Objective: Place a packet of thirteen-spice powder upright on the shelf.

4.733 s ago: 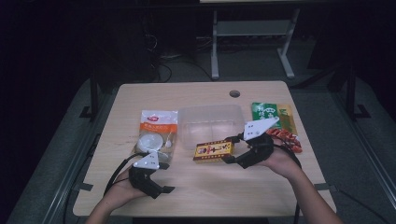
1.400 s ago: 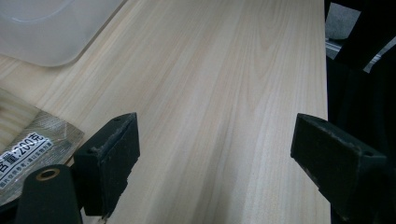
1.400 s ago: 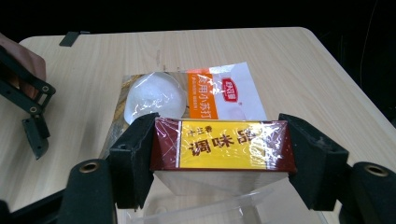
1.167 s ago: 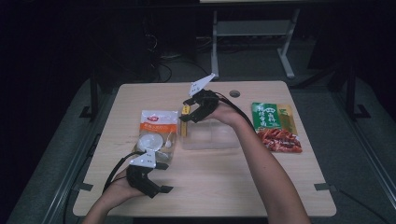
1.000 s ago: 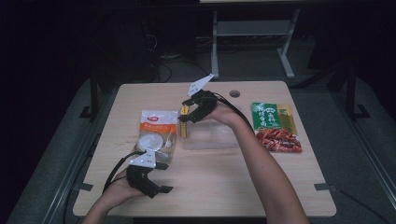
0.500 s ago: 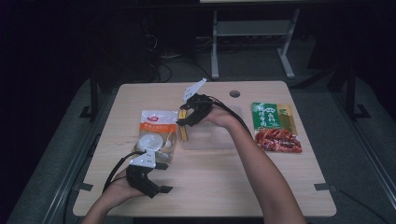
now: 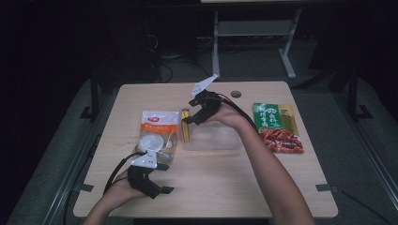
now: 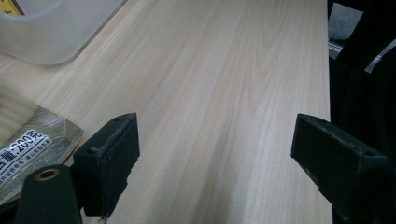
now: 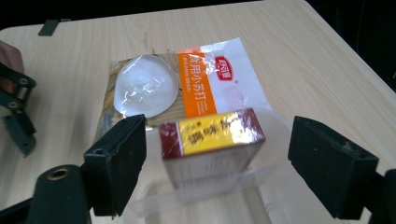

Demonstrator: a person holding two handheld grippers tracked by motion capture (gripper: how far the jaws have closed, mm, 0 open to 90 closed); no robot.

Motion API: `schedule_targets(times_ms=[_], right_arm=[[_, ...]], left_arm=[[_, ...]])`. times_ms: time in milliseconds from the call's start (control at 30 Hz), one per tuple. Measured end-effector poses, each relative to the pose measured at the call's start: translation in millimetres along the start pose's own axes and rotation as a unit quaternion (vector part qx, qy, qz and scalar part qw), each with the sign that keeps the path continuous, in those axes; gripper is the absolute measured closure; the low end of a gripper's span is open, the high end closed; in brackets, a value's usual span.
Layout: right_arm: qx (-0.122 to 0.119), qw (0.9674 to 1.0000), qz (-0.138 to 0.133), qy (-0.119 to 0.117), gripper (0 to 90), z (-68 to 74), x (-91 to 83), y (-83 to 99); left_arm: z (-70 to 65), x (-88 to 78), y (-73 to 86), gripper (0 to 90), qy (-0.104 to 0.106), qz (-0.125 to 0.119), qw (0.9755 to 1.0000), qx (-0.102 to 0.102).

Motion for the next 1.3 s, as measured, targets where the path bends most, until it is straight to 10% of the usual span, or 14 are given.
schedule_targets(times_ms=[700,1300], right_arm=[[0.026,0.997,0.036,0.064,19.2,35.3,-59.7,64.8],[0.083,0.9927,0.006,0.087,19.5,84.4,-90.5,126.4]], left_arm=[[-1.8,5.9,-4.2,15.1,-0.008,-0.002,0.9999,-0.006],[-8.4,17.3,-3.8,15.7,-0.019,0.016,0.9997,0.006]])
Point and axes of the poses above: each handheld gripper's, and its own axes: x roughly forward along the jaws, y roughly out of its underside, z roughly to its left, the point moved 10 cm from there along x, roughly forward along the jaws
